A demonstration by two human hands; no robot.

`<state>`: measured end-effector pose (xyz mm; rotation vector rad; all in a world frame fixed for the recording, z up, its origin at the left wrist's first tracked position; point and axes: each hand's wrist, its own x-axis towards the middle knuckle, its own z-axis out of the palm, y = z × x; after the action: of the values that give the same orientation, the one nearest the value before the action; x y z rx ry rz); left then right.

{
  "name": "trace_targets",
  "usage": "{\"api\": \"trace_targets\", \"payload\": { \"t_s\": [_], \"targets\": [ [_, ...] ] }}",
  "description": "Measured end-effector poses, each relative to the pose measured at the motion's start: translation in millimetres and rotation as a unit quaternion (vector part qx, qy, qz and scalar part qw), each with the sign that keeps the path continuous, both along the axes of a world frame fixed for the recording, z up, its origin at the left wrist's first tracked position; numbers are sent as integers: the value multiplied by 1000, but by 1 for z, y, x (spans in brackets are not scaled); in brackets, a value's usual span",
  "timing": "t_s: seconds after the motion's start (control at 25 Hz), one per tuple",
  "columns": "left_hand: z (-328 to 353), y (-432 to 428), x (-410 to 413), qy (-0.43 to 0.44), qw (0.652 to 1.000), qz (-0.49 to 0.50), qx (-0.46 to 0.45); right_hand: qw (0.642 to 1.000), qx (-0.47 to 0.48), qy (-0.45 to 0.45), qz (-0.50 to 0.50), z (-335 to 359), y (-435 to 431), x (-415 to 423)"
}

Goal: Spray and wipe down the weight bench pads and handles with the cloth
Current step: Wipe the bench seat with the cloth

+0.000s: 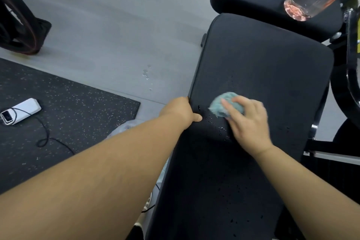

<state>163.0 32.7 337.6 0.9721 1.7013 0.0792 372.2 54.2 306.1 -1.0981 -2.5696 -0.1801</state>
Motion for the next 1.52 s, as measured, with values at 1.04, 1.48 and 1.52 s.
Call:
{"api": "trace_targets", "payload": {
  "t_s": [1.04, 1.48, 1.52],
  "targets": [
    [29, 0, 46, 394, 808, -396, 186, 977, 21, 68, -201, 10, 39, -56],
    [25, 15, 71, 462, 770, -409, 161, 881, -30, 172, -439, -11, -39, 25],
    [25, 16, 72, 467, 768, -408, 161, 925, -30, 148, -348, -16, -53, 11]
  ]
}}
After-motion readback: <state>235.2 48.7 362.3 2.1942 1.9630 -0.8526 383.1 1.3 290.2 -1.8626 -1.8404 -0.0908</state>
